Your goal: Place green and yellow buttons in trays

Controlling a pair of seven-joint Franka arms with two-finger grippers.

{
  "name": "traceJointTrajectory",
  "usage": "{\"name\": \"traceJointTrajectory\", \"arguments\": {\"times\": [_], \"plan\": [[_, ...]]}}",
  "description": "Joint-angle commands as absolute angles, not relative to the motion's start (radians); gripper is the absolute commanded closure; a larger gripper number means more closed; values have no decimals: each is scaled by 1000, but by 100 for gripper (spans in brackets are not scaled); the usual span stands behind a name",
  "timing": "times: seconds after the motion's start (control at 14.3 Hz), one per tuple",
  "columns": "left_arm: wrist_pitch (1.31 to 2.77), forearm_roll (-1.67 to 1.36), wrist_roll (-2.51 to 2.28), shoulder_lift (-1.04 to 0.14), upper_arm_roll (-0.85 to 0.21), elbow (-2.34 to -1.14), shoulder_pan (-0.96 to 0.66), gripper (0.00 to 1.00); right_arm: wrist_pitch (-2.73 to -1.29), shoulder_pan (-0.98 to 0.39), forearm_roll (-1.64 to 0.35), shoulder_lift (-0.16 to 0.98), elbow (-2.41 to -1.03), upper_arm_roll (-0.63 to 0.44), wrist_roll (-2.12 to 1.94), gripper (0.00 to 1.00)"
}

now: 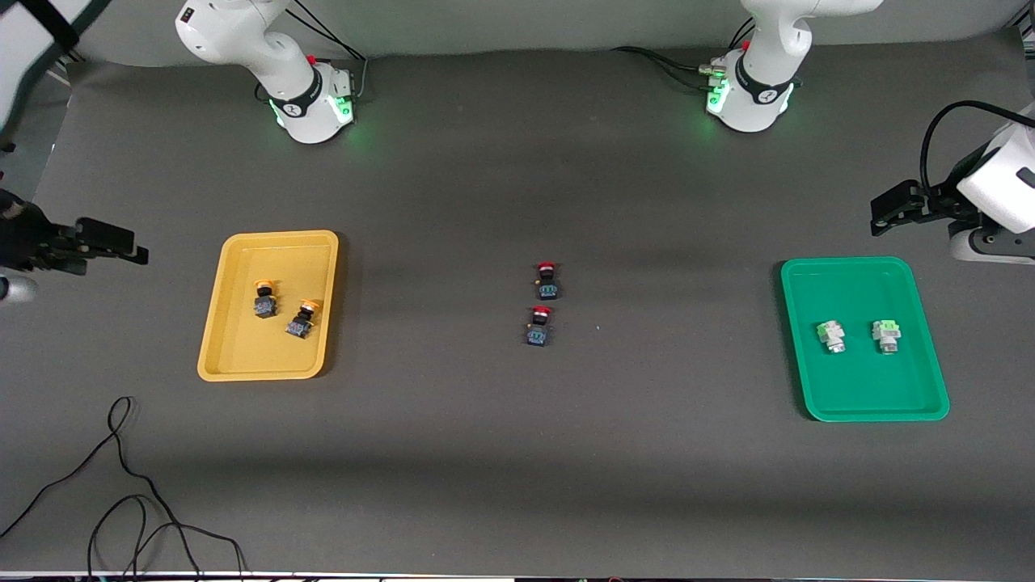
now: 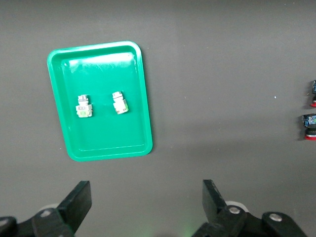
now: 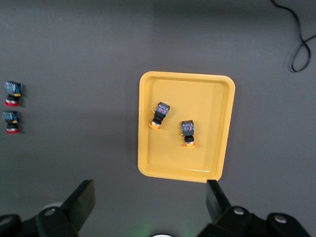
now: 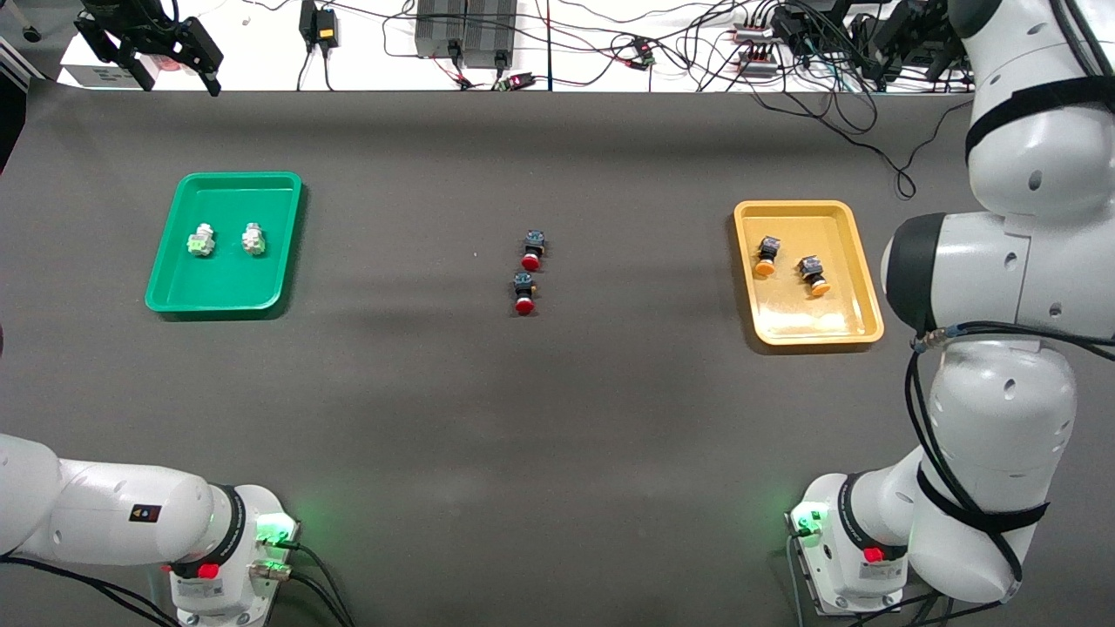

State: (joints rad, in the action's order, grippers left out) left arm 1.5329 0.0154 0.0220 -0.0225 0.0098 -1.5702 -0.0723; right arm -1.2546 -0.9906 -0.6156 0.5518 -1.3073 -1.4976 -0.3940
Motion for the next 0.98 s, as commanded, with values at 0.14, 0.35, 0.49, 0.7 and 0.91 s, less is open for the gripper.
{"name": "traceJointTrajectory", "arguments": {"times": [0.14,0.35,0.49,0.7,0.91], "plan": [[1536,14,23,5,6,-1598,-71,0,-1229,-988,-592,554,-1261,-1489,-281,0],[1536,14,23,3,6,-1598,-71,0,-1229,-989,-592,555,-1261,-1486,-279,0],[1523,14,21,2,6,-1597,-72,0,-1229,-999,-591,555,-1262,-1486,-279,0],[1522,12,21,0,6,-1595,-72,0,-1227,-990,-591,552,-1264,-1480,-282,0],[1523,12,18,0,6,-1594,-74,0,-1224,-892,-560,531,-1235,-1370,-275,0]]}}
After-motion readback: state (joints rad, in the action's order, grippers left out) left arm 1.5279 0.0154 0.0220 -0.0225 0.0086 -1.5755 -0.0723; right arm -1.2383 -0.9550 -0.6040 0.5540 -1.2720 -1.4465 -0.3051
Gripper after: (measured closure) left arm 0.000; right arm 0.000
